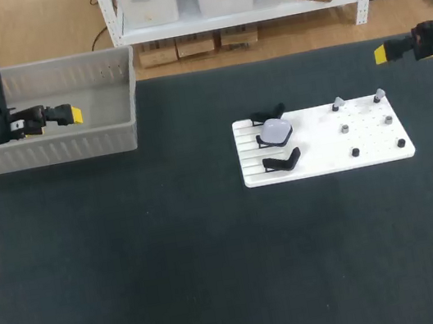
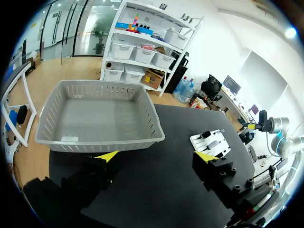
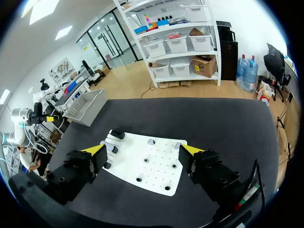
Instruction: Pick up each earbud case from the left stands, insert the matching earbuds, close the lid, and place the case in the box.
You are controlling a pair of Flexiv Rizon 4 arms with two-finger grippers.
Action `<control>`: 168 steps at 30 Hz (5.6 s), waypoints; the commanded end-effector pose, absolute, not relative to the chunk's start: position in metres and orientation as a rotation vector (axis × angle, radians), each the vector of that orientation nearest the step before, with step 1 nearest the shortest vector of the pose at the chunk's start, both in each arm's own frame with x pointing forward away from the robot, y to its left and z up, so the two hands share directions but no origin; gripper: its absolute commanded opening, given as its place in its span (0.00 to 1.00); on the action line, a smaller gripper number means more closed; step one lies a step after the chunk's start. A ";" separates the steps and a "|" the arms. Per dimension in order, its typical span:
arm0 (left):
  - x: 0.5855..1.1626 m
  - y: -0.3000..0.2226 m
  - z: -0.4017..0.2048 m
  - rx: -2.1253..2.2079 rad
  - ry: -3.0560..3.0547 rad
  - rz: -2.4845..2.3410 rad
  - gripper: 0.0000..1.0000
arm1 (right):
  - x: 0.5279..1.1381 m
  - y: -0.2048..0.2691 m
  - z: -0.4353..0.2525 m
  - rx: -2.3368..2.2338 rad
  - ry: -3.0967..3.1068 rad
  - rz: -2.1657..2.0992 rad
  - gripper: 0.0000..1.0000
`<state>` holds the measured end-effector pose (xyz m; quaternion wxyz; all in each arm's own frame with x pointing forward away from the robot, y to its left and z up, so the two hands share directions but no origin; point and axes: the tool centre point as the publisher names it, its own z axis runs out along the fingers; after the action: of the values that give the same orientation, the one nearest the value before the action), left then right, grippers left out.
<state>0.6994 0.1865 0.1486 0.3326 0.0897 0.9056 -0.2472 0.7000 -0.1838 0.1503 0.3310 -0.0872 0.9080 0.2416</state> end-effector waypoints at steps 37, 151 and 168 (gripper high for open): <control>0.698 0.114 0.176 1.179 1.866 -0.746 1.00 | 0.700 -0.185 0.150 -0.232 2.373 0.638 1.00; 0.715 -0.104 0.024 1.617 1.552 -1.037 0.49 | 0.700 -0.185 0.150 -0.232 2.373 0.638 1.00; 0.723 -0.123 0.019 1.630 1.528 -1.053 0.49 | 0.700 -0.185 0.150 -0.232 2.373 0.638 1.00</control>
<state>0.7176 -0.1179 0.0218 0.3332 0.6207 0.5859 -0.4005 0.7001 -0.1838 0.1504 0.3309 -0.0872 0.9081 0.2415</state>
